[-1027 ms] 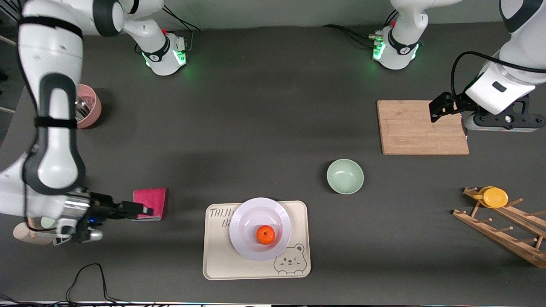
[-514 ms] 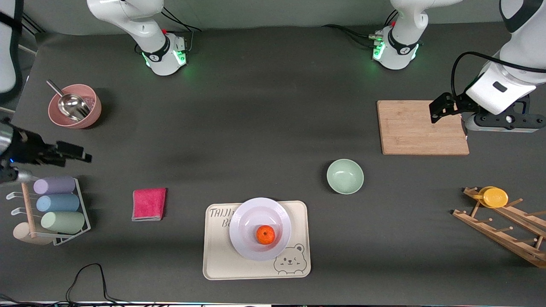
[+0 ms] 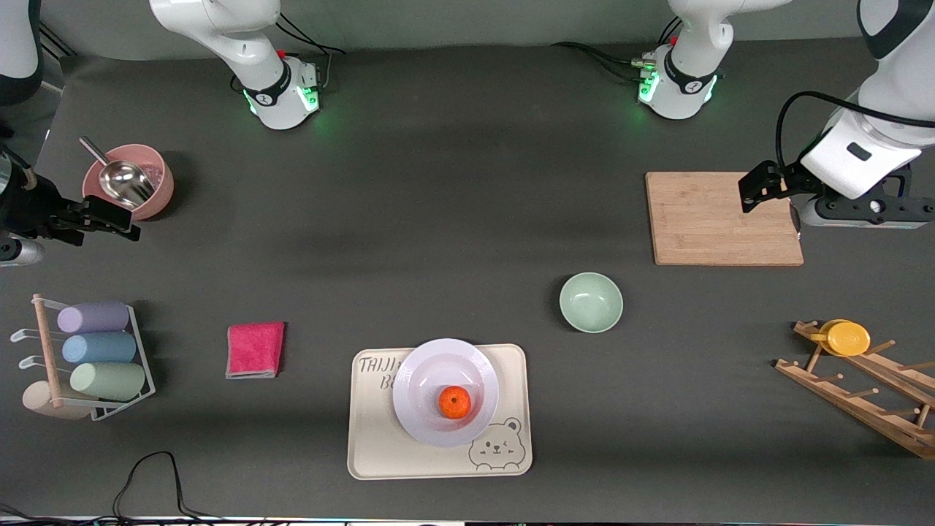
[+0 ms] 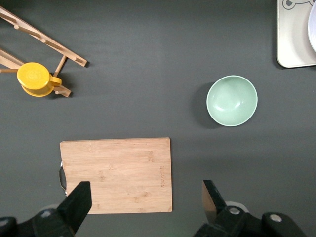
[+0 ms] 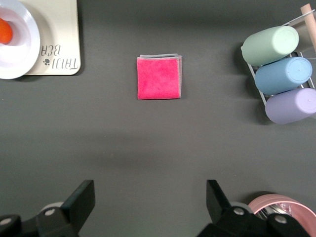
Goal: Place orange and plate with both arms
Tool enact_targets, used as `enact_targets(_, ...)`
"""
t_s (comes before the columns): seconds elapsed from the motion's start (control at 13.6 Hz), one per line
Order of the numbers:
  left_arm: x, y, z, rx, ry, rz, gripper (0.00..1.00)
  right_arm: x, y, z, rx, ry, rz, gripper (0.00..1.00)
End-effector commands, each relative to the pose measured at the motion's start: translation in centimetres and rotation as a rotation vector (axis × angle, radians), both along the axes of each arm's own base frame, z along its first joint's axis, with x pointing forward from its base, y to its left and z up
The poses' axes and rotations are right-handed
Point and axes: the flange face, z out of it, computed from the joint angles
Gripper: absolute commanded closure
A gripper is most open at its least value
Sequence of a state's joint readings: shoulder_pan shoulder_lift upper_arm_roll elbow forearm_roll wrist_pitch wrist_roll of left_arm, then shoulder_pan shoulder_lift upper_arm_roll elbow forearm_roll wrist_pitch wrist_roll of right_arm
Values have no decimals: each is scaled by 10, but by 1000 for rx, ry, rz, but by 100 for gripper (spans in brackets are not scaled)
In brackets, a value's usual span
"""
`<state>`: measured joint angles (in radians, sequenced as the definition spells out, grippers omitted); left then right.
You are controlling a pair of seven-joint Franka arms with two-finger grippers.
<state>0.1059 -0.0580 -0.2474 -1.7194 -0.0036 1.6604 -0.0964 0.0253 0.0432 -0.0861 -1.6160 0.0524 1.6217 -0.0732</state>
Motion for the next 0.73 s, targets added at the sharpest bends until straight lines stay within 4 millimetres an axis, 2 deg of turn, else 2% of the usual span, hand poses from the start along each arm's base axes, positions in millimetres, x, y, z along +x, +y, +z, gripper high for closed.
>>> enact_targets(0.0,-1,4,2,14,-4,-8,0,-8,2,2,-30,22,-50,0)
enact_targets(0.51,0,6,6,73,-23,-18,0,-13,3,14,-30,15,-44,0)
enact_targets(0.66,-1,10,19,72,-35,-8,0,-13,3,16,-30,13,-48,0)
